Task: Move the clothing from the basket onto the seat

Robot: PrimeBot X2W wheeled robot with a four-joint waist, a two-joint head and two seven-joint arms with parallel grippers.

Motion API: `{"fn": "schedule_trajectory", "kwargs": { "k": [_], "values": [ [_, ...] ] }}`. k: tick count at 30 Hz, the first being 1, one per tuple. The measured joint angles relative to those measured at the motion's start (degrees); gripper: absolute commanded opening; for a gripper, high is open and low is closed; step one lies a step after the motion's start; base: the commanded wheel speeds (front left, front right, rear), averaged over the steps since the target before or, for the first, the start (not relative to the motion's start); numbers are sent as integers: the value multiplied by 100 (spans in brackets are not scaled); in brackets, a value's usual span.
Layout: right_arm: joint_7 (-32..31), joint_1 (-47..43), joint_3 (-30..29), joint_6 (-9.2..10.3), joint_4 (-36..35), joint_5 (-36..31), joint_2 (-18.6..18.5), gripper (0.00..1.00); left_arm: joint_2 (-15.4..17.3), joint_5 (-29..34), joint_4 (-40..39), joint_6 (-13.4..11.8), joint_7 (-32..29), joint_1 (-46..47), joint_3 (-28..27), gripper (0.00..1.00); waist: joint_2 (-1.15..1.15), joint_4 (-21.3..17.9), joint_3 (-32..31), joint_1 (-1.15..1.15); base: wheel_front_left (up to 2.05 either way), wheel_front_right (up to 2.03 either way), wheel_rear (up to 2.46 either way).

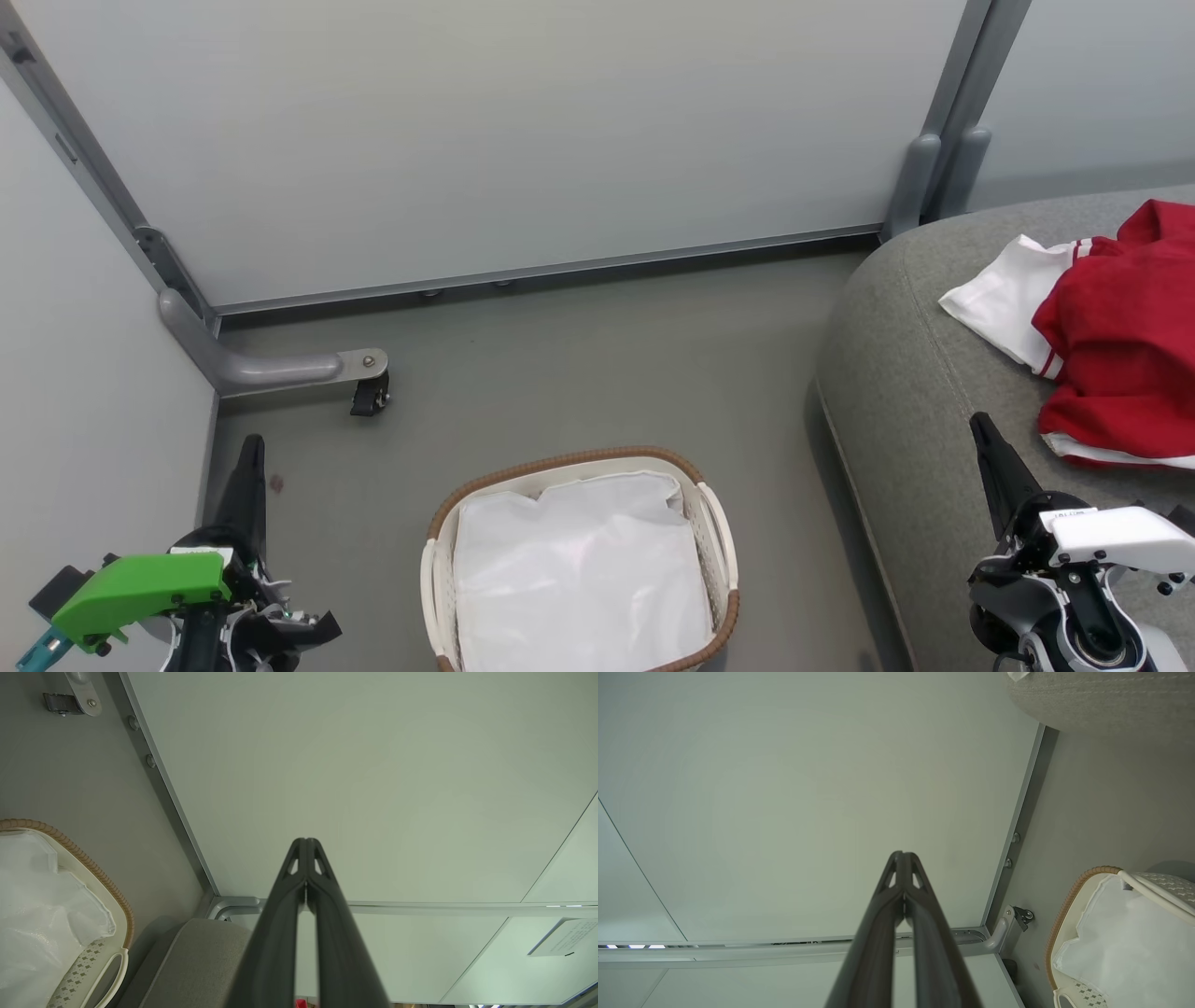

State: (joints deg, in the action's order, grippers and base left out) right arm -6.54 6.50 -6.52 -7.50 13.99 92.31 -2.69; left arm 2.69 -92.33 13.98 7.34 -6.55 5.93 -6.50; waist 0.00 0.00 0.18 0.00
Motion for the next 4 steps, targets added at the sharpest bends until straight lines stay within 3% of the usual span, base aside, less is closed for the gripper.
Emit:
{"fn": "schedule_trajectory", "kwargs": {
  "k": [4],
  "values": [
    [0, 0, 0, 0, 0, 0, 0, 0, 0, 0, -1, 0, 0, 0, 0, 0, 0, 0, 0, 0, 0, 0, 0]
  ]
}}
